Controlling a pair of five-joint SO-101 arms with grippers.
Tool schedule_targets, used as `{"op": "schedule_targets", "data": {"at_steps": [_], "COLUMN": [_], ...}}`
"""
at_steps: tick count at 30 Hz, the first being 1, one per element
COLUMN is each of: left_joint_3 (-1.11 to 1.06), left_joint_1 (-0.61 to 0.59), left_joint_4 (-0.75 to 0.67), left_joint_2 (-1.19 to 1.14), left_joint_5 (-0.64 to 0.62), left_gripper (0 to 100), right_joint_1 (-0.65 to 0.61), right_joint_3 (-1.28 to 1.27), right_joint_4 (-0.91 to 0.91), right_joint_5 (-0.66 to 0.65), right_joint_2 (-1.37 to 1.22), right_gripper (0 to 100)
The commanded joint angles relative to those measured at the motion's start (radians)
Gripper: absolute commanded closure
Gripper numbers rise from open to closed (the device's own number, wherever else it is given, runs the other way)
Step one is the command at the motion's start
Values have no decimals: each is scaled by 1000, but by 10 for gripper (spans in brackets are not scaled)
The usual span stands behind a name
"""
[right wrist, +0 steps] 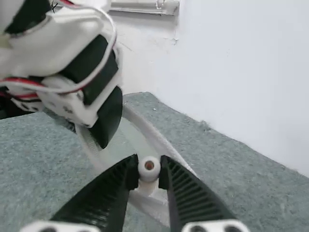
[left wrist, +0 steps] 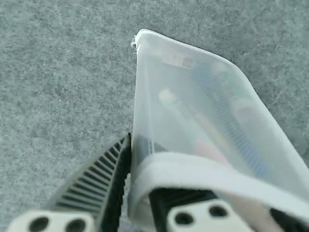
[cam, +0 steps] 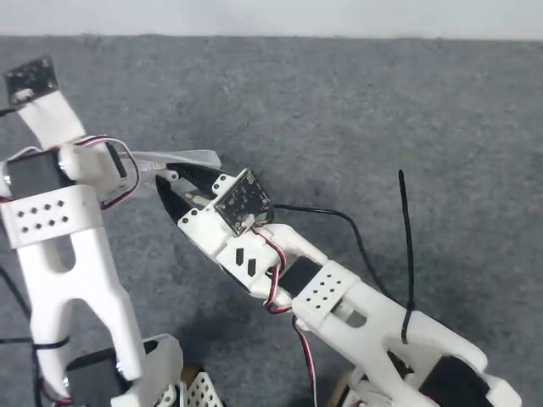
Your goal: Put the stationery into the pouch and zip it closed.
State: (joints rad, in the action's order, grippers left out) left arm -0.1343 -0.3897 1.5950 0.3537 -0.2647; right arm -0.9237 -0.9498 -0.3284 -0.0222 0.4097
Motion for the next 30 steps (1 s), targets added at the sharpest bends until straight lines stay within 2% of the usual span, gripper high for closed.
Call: {"op": "schedule_targets", "data": {"at_steps": [1, 13, 21, 30], "left_joint_3": [7, 7, 7, 10], "left_joint_1": [-3, -5, -6, -160], "left_joint_4": [-32, -32, -34, -63], "left_joint_2": [40, 40, 40, 40], "left_joint_5": [5, 5, 5, -2], "left_gripper": [991, 991, 991, 991], "right_joint_1": [-8, -10, -7, -2], "right_joint_3": [-3, -9, -97, -55], "right_joint_4": [-12, -13, -5, 237], "right_joint_5": [-61, -81, -84, -81], "right_joint_2": [10, 24, 228, 318], "right_gripper": [857, 858, 858, 858]}}
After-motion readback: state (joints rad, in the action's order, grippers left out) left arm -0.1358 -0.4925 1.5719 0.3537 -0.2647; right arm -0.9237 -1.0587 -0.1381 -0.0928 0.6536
